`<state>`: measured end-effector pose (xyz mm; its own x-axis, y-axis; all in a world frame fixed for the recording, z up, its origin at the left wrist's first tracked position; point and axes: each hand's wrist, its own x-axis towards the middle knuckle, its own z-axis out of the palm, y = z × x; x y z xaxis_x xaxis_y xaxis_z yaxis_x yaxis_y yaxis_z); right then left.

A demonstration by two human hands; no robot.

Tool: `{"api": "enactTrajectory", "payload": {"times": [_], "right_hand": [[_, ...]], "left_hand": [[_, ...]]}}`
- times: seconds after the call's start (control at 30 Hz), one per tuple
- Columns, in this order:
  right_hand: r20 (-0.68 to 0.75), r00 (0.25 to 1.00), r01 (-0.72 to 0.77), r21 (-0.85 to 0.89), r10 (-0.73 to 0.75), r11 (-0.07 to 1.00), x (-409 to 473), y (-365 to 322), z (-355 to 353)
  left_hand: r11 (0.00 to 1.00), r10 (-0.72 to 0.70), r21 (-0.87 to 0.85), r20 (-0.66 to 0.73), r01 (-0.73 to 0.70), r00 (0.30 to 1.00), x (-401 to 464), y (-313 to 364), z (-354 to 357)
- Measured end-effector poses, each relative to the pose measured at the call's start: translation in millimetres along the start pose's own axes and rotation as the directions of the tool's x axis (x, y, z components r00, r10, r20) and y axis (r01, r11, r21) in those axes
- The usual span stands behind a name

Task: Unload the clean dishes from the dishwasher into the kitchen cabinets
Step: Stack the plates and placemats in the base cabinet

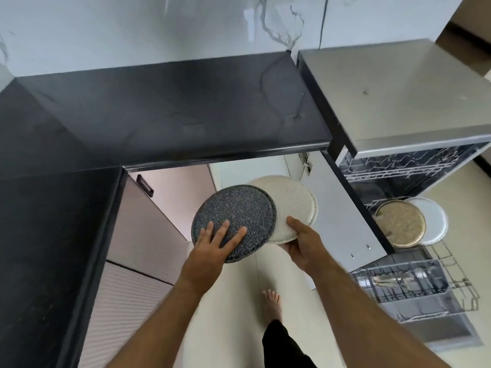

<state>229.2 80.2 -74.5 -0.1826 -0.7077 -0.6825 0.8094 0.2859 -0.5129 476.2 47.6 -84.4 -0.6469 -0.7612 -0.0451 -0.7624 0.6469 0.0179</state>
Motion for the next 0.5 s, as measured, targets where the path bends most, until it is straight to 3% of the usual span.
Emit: {"api": "enactTrajectory", "payload": {"times": [0.3, 0.5], "right_hand": [[-0.066, 0.99, -0.124, 0.021, 0.126, 0.992, 104, -23, -4], [-0.059, 0.986, -0.157, 0.014, 0.157, 0.988, 168, -37, 0]], "left_hand": [[0.997, 0.007, -0.076, 0.071, -0.001, 0.997, 87, -17, 67], [0.987, -0.011, -0.161, 0.045, 0.018, 0.999, 138, -33, 105]]}}
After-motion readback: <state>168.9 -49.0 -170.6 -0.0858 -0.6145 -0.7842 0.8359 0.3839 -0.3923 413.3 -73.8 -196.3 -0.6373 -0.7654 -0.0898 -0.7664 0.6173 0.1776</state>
